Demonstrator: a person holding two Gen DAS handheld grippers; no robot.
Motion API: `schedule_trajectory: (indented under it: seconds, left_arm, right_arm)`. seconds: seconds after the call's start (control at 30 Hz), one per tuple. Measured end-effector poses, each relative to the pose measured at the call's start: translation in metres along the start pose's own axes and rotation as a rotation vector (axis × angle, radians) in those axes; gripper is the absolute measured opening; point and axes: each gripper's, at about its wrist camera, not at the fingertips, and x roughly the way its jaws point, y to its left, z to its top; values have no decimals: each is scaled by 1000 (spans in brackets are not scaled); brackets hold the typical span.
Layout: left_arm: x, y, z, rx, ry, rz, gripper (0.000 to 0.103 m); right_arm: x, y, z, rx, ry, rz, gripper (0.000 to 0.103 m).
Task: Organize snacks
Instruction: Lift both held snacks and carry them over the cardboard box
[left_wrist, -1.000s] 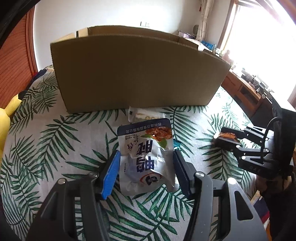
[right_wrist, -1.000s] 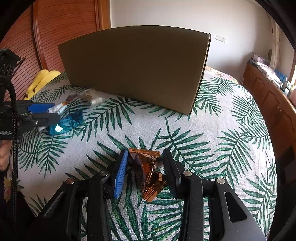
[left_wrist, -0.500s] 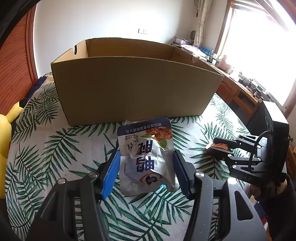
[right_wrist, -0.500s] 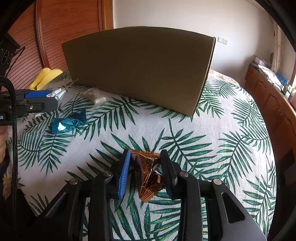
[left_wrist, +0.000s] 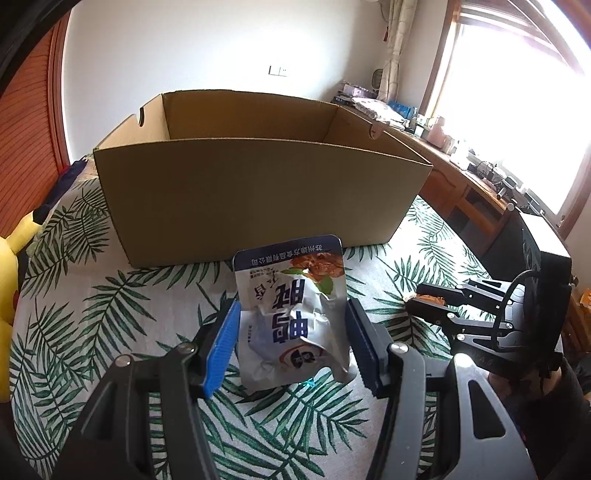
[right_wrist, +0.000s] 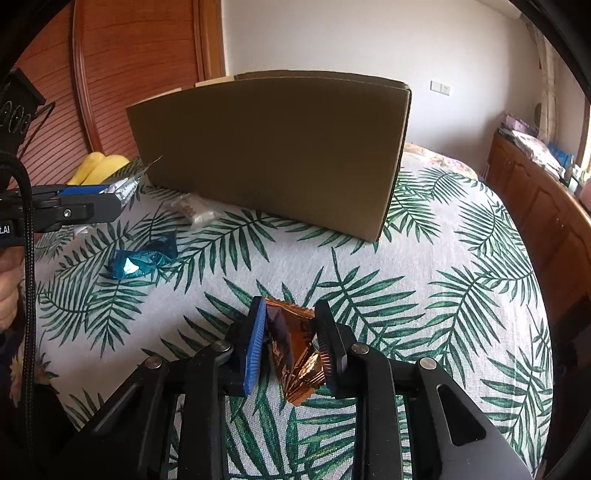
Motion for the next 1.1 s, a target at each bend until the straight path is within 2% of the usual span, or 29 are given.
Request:
schedule_trajectory:
  seconds: [0.3, 0.5, 1.1]
  left_arm:
    - [3, 0, -2, 14, -3, -14, 57]
    - [-6, 0, 10, 37, -33, -23, 57]
    - [-28, 3, 83, 105, -170, -28, 57]
  right_arm:
    - [-2, 3, 1, -15, -6, -23, 26]
    - [-11, 9, 8, -35, -28, -25, 26]
    - [-40, 19, 87, -141, -167, -38, 26]
